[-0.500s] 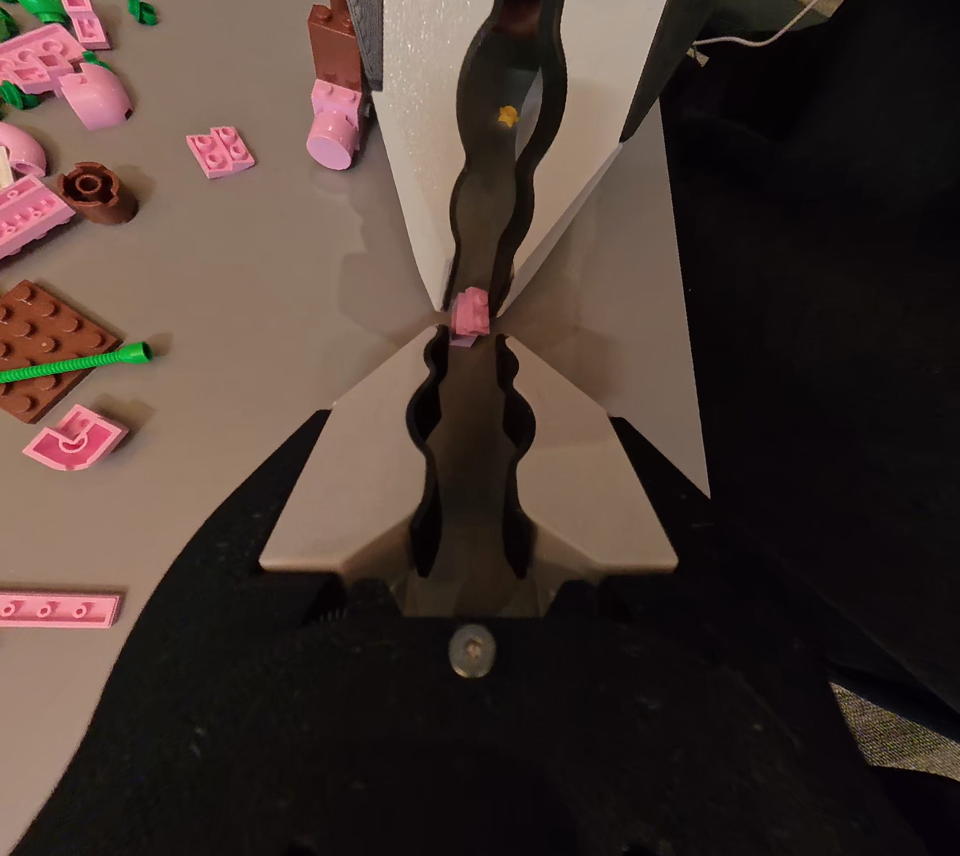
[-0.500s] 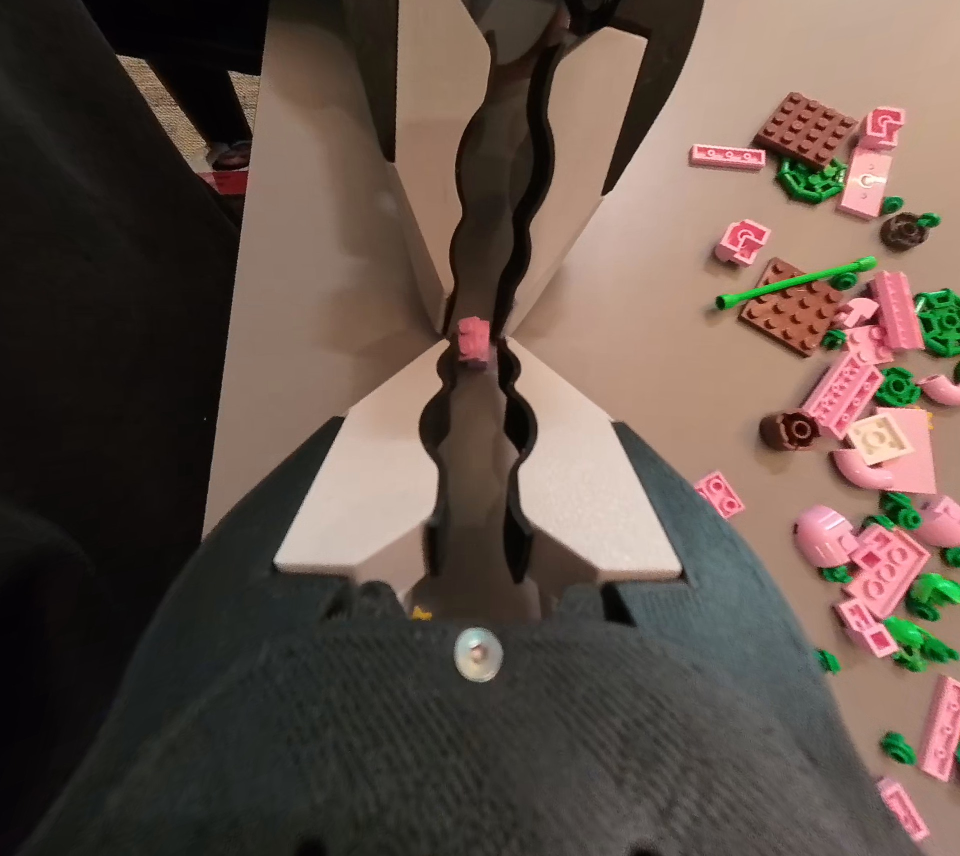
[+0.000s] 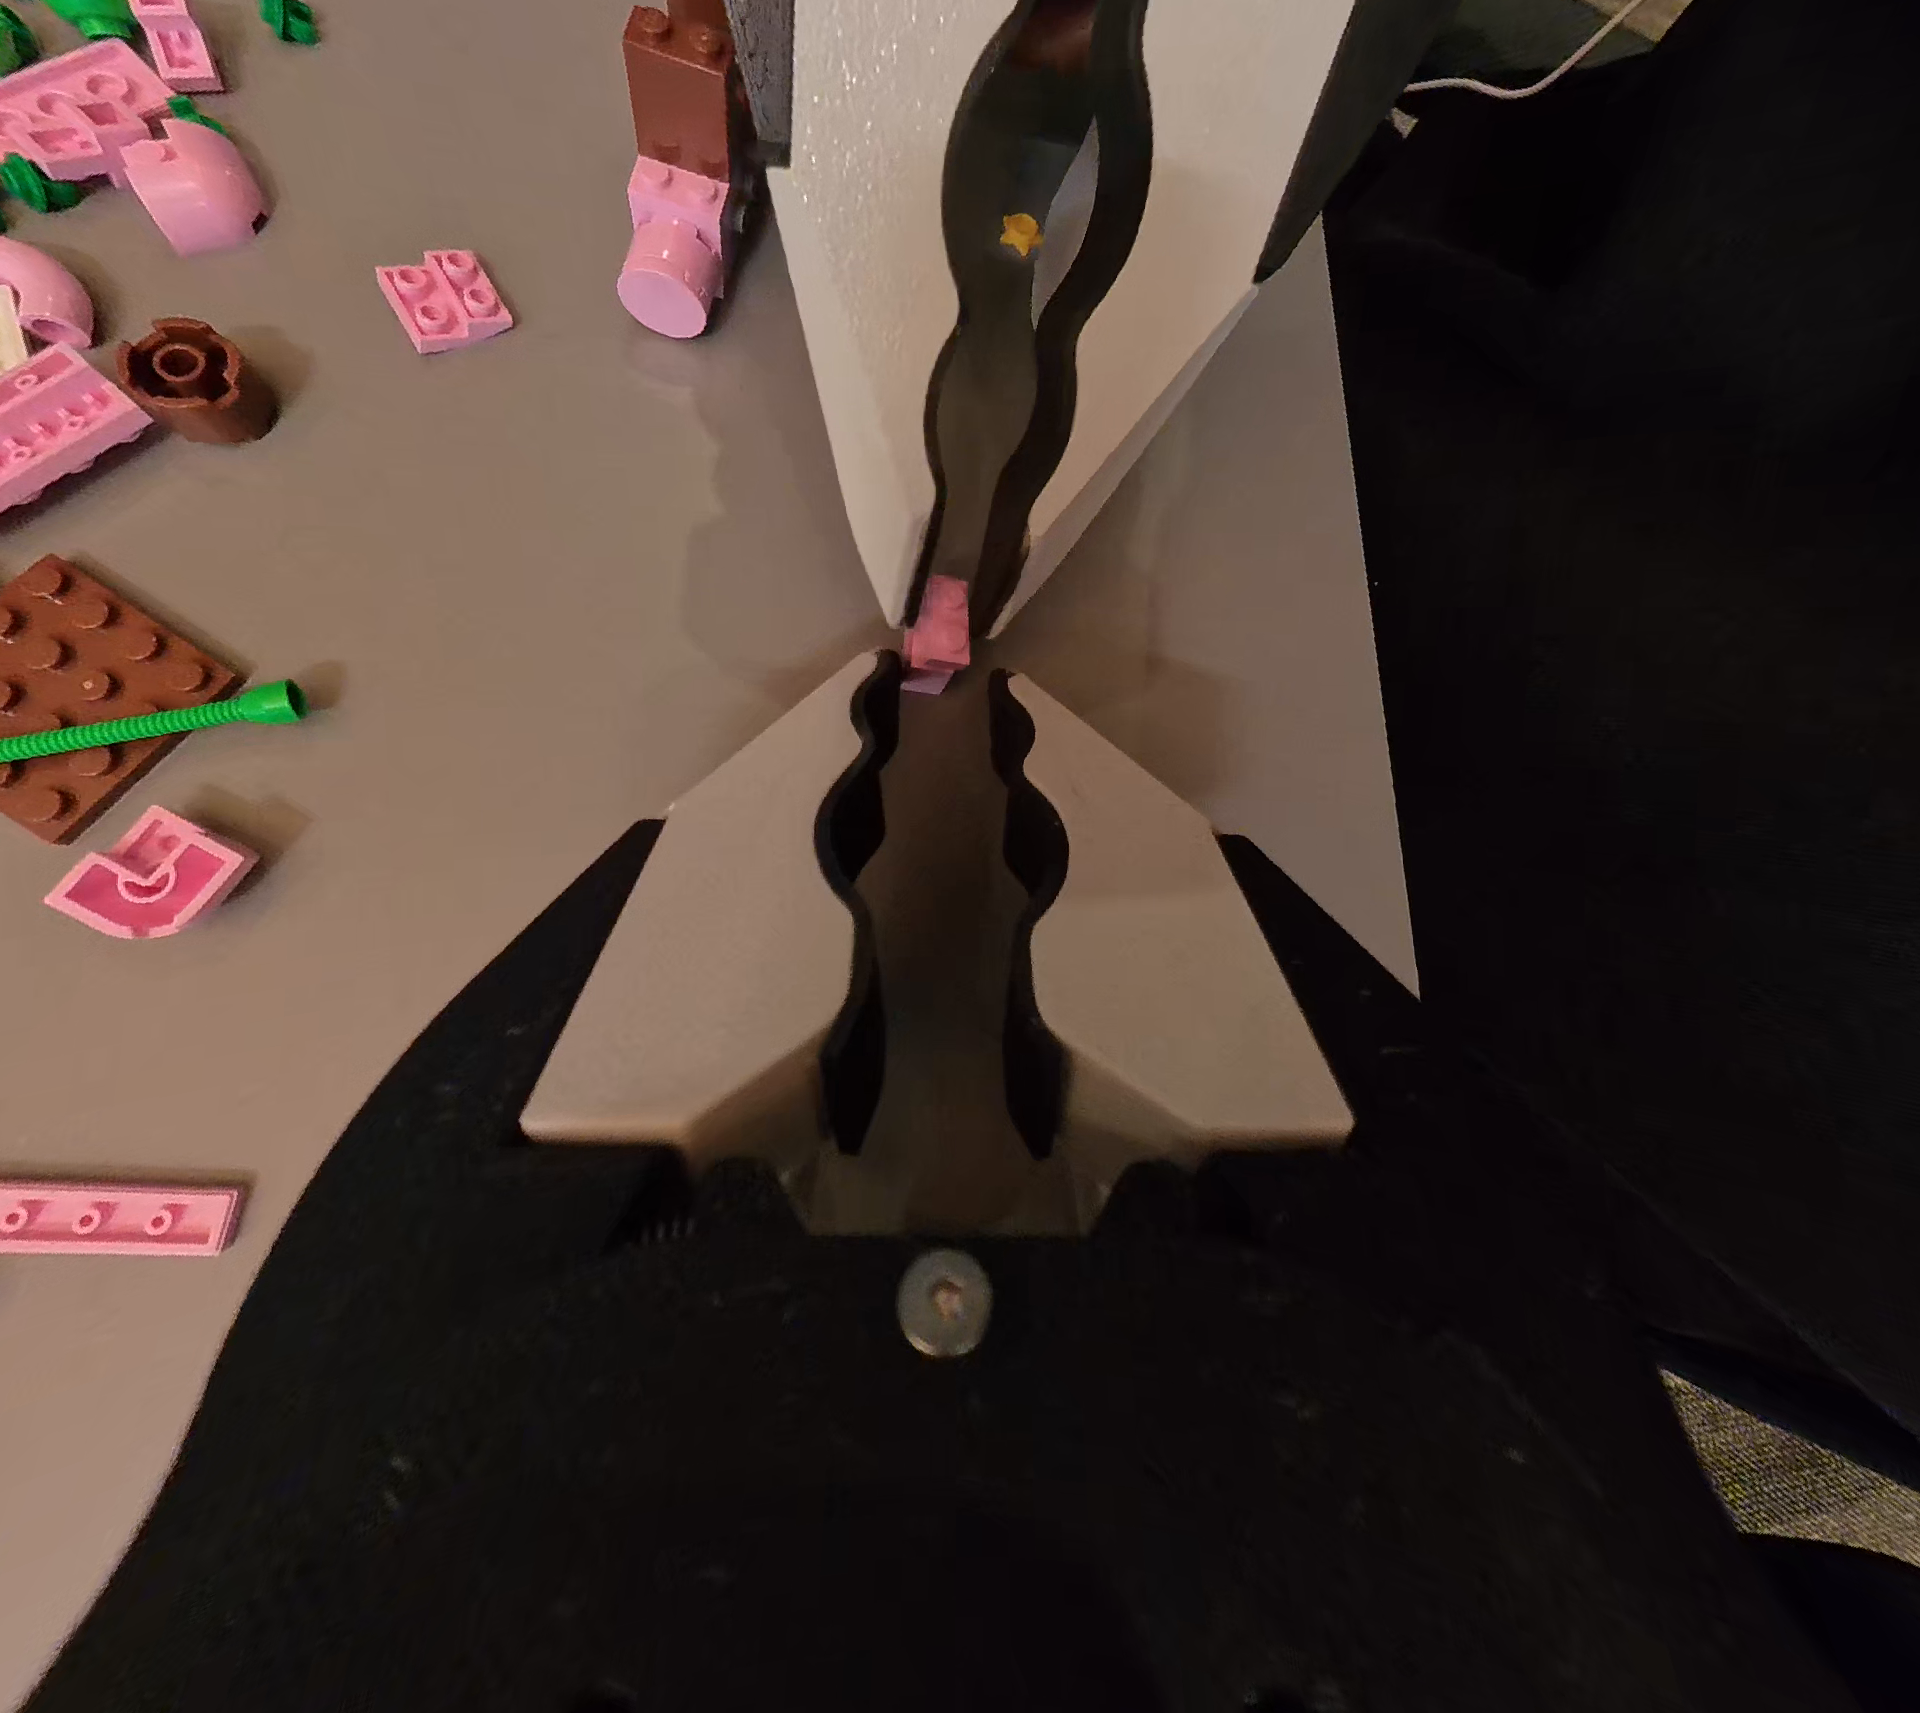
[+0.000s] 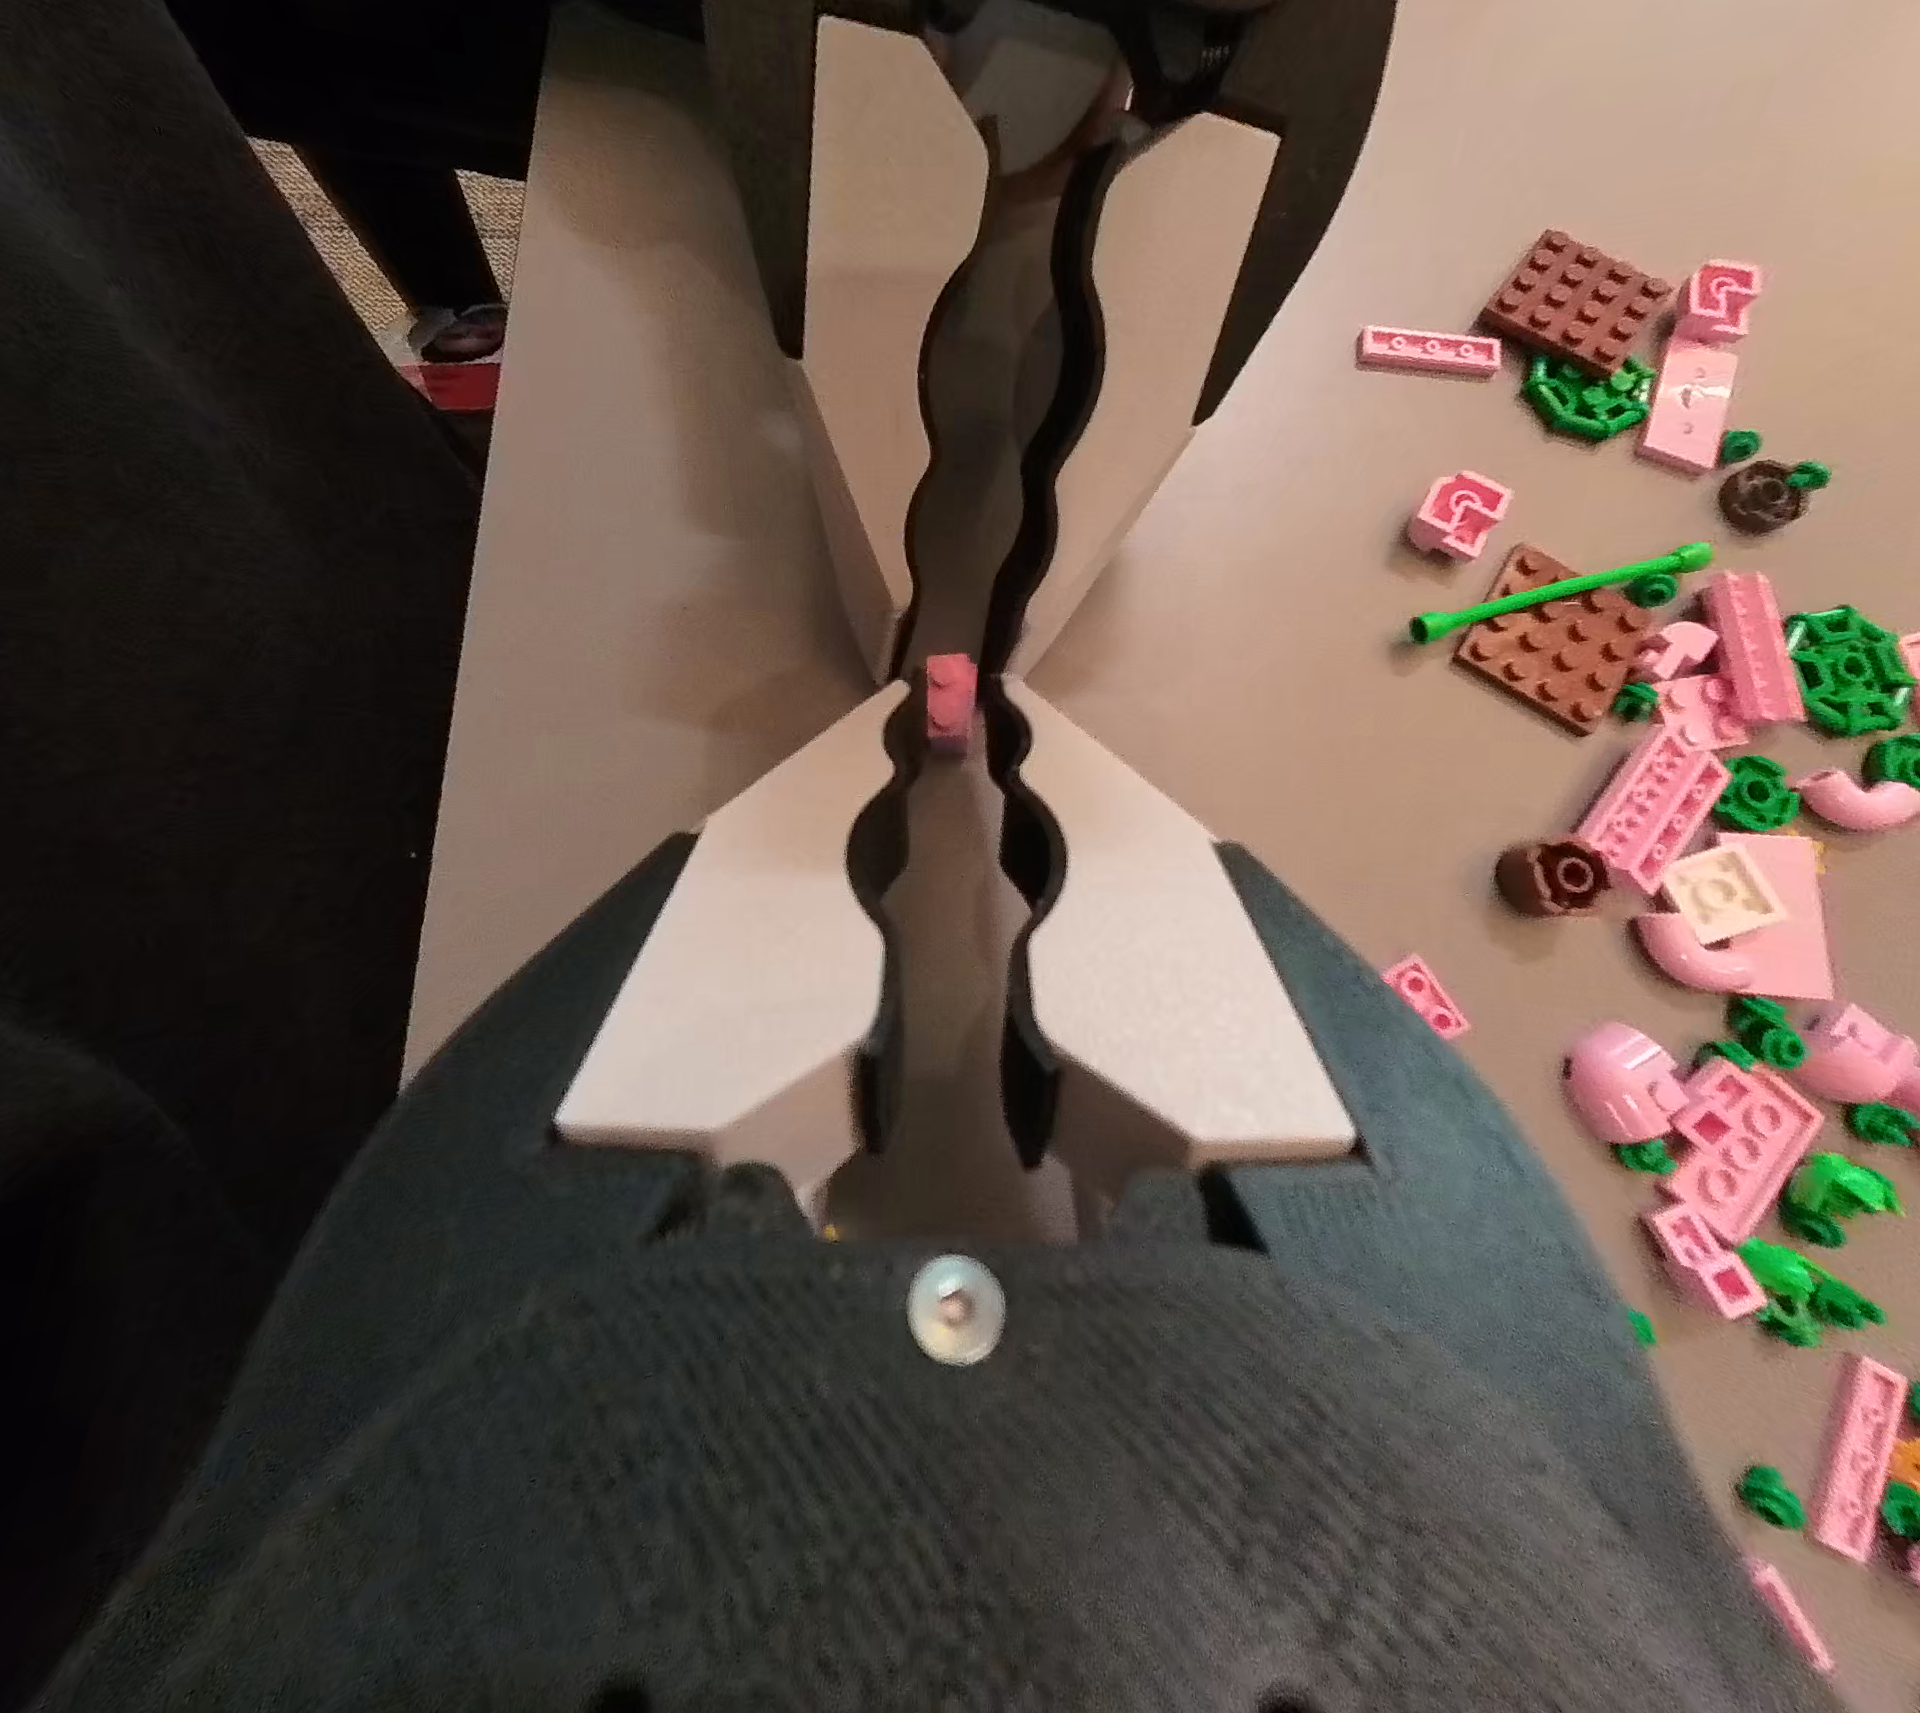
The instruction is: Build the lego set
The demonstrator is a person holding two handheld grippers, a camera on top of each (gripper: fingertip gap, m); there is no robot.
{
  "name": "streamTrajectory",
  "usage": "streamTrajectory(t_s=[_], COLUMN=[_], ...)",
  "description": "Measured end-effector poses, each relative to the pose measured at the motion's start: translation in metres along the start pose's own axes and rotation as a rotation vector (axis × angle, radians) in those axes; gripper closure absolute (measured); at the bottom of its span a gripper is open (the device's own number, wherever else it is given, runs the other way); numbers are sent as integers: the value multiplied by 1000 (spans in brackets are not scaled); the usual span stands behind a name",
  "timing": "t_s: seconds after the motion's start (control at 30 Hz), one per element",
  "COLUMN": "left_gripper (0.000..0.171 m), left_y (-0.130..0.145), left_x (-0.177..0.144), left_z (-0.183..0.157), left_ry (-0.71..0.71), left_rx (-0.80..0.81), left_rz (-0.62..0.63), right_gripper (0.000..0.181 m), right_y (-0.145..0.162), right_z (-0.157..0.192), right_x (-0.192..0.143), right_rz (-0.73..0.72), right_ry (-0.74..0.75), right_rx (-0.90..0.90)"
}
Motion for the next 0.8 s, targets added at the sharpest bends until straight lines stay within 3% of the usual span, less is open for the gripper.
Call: streamTrajectory(t_s=[0.8], left_gripper=[165], left_y=[0], left_x=[1], left_z=[0], left_ry=[-17], left_rx=[5], left_rz=[6], right_gripper=[175], right_y=[1], right_z=[-2], right_x=[0], right_rz=[-2], right_ry=[-25], right_rx=[66])
Point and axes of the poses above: each gripper's, where its closed fingertips meet, x out along the fingers, y out of its underside, z = x × y across the jaws, the point moved 8 cm from there along -x, back along the fingers, and after that the axes turned 7 degrees about -z, right-handed, at the moved point
